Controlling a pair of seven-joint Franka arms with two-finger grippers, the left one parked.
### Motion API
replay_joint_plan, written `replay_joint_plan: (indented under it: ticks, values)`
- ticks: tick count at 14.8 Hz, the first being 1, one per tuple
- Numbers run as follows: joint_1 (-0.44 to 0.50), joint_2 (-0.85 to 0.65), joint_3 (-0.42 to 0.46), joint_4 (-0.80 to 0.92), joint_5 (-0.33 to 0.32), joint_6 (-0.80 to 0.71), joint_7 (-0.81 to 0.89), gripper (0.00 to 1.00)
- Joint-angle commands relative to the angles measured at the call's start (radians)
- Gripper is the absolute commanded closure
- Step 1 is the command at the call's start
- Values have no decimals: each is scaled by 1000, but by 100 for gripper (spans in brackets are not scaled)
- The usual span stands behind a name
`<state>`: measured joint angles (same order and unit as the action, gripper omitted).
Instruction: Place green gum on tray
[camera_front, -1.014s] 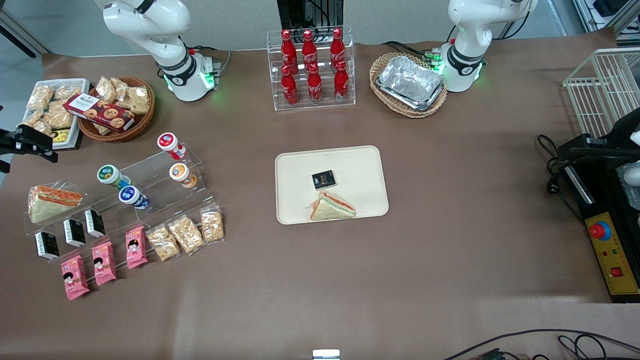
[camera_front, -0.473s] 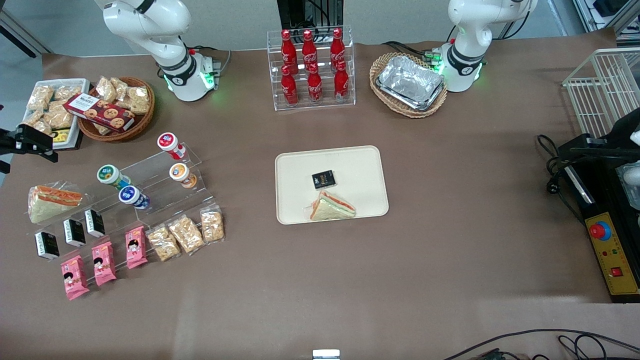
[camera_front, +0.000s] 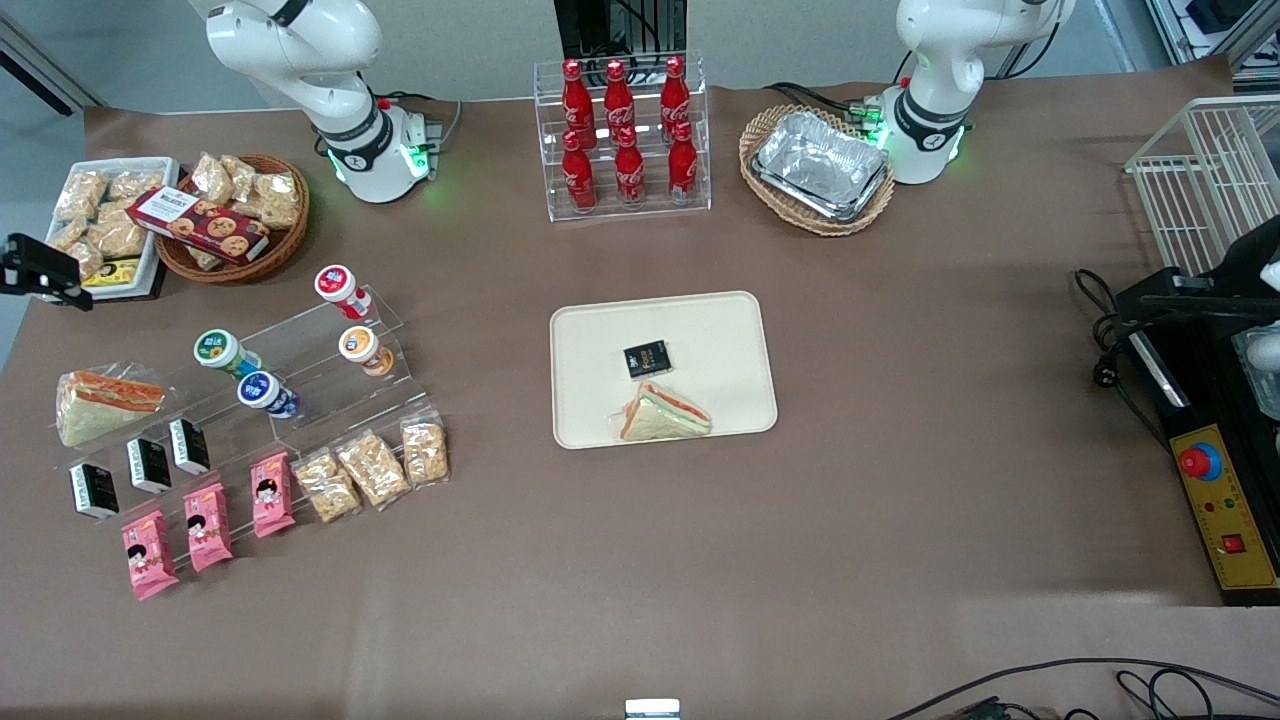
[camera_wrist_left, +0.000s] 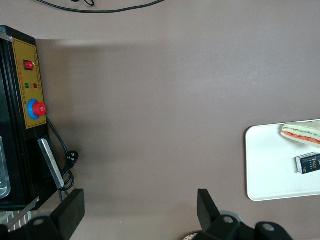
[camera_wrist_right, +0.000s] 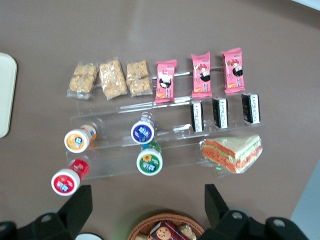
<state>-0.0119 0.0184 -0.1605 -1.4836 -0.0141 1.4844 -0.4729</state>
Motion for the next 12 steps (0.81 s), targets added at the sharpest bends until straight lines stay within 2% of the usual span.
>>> replay_joint_plan:
  ticks: [1, 6, 12]
  values:
    - [0, -122, -14, -159, 13, 16, -32, 0]
    - [3, -242, -22, -400, 11, 137, -23, 0]
    - [6, -291, -22, -614, 2, 295, 22, 0]
